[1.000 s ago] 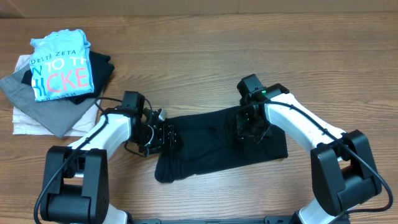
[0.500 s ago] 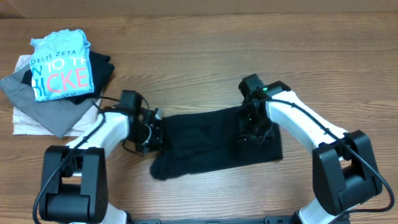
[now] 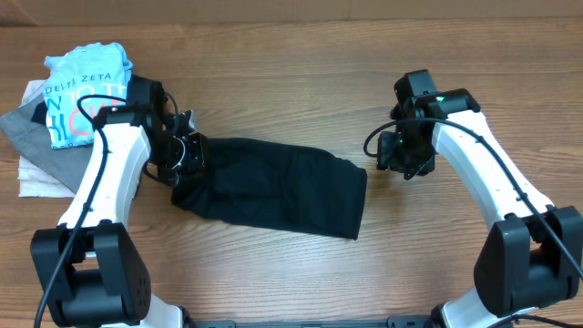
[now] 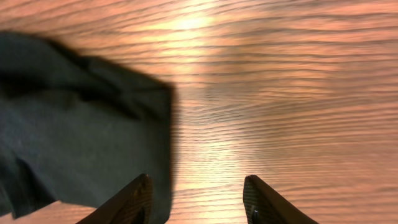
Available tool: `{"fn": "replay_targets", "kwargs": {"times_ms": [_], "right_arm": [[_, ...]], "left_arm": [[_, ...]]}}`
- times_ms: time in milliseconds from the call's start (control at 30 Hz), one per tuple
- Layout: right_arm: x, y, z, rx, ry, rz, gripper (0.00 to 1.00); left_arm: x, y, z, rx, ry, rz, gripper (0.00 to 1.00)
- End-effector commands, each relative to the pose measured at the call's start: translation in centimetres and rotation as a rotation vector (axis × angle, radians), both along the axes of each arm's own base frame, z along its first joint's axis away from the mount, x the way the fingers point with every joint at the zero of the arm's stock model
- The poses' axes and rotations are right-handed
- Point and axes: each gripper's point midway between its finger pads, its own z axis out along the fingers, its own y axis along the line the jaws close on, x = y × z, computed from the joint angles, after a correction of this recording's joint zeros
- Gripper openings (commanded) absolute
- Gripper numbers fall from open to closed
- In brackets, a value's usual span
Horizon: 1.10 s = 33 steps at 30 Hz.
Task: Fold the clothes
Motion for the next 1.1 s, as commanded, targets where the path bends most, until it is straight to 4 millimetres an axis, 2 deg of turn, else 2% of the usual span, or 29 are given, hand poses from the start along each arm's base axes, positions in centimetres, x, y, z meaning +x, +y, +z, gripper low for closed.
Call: {"fn": "replay_targets", "kwargs": {"times_ms": [0, 100, 233, 333, 567, 800, 1067], "right_arm": [[-1.5, 1.5, -1.0, 0.040, 0.044, 0.062, 0.51], [-2.3, 1.9, -2.3, 0.033, 0.080, 0.074, 0.51], [-3.1, 2.1, -3.4, 0.030, 0.104, 0.084, 0.51], [-3.5, 2.3, -3.8, 0.027, 0.112, 0.093, 0.51], [-4.1, 3.5, -5.3, 0.028, 0.100, 0.137, 0.52], [-5.2, 3.9, -7.7, 0.026, 0.105, 0.163, 0.53], [-5.7, 3.7, -8.3, 0.024, 0.110, 0.163, 0.53]], "left_arm": [[0.0, -1.2, 2.3, 0.009, 0.013, -0.019, 0.04], [-0.2, -3.0, 4.8, 0.006, 0.029, -0.026, 0.04], [0.8, -6.0, 7.0, -0.004, -0.021, -0.027, 0.04], [1.0, -8.5, 7.1, -0.014, -0.038, -0.047, 0.04], [-0.2, -13.7, 6.4, -0.028, -0.015, -0.105, 0.05], [-0.9, -17.1, 6.6, -0.051, -0.029, -0.117, 0.04], [-0.6, -21.8, 7.2, -0.101, -0.147, -0.217, 0.06]]}}
